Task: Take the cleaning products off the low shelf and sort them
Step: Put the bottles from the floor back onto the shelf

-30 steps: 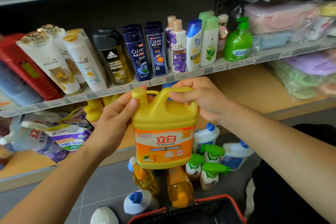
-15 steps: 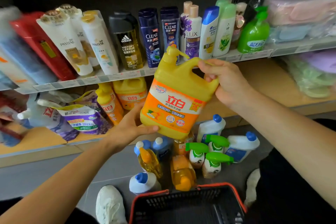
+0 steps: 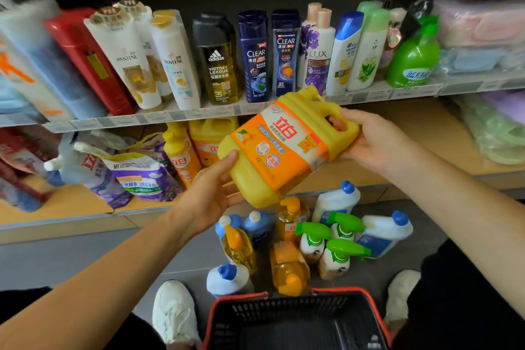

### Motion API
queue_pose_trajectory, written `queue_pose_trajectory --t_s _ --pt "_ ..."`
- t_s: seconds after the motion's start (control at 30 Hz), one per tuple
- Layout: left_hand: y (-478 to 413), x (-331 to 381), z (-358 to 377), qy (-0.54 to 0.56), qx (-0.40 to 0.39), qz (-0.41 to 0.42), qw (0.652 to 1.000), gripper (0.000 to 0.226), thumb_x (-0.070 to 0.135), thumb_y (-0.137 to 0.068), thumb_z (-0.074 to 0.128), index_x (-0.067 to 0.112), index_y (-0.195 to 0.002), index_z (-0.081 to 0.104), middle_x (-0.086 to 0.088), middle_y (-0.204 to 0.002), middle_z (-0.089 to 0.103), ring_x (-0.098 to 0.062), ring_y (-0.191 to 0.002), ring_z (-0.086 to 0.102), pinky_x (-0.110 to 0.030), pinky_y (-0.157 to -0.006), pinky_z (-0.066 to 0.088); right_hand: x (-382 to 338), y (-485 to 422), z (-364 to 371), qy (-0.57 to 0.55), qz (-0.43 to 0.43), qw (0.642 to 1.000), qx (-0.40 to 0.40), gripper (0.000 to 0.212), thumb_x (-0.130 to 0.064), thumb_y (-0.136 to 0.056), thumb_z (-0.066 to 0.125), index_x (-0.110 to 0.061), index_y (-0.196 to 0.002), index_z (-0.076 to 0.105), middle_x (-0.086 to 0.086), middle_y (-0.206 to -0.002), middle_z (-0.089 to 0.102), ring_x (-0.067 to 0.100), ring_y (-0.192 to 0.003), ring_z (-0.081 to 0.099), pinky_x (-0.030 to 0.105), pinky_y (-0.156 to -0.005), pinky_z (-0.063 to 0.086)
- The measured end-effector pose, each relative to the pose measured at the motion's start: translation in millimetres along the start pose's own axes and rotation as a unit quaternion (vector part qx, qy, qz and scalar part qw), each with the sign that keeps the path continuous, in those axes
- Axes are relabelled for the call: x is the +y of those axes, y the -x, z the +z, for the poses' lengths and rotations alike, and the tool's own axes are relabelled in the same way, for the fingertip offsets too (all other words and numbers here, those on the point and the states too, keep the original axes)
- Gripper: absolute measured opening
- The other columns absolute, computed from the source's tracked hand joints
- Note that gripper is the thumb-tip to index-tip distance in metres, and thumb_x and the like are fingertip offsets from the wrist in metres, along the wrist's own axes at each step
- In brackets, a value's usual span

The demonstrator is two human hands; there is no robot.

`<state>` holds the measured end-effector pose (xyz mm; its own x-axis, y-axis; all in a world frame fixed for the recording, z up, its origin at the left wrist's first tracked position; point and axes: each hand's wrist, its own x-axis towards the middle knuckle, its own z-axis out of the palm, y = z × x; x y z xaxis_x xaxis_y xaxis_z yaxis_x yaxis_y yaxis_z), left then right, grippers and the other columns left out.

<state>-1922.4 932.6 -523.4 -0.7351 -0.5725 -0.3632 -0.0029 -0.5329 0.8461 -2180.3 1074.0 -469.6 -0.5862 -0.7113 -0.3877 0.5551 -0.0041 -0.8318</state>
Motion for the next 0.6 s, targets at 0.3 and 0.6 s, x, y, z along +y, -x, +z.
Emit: queue_pose_trajectory --t_s 0.3,0.6 --pt "4.0 11.8 -4.2 -0.032 0.025 0.02 0.999 0.058 0.049 -0.079 0.076 0.025 -0.13 0.06 -0.001 -0.123 0.073 -0.025 -0.116 0.069 -0.047 -0.099 0.051 4.3 3.1 -14.2 0.195 0.014 0.981 -0.007 0.021 -0.026 -0.094 0.067 -0.007 -0.103 0.071 0.008 -0.087 0.077 0.019 -0.081 0.076 0.036 -0.068 0.061" --pt "10.0 19.0 -16.3 -0.156 -0.035 0.175 0.972 0.077 0.034 -0.077 0.085 0.028 -0.144 0.048 -0.003 -0.137 0.064 -0.025 -0.126 0.062 -0.045 -0.096 0.056 27.8 5.6 -20.0 0.171 -0.099 0.979 -0.054 0.031 -0.018 -0.103 0.052 -0.01 -0.131 0.062 0.01 -0.122 0.072 0.029 -0.105 0.073 0.044 -0.082 0.061"
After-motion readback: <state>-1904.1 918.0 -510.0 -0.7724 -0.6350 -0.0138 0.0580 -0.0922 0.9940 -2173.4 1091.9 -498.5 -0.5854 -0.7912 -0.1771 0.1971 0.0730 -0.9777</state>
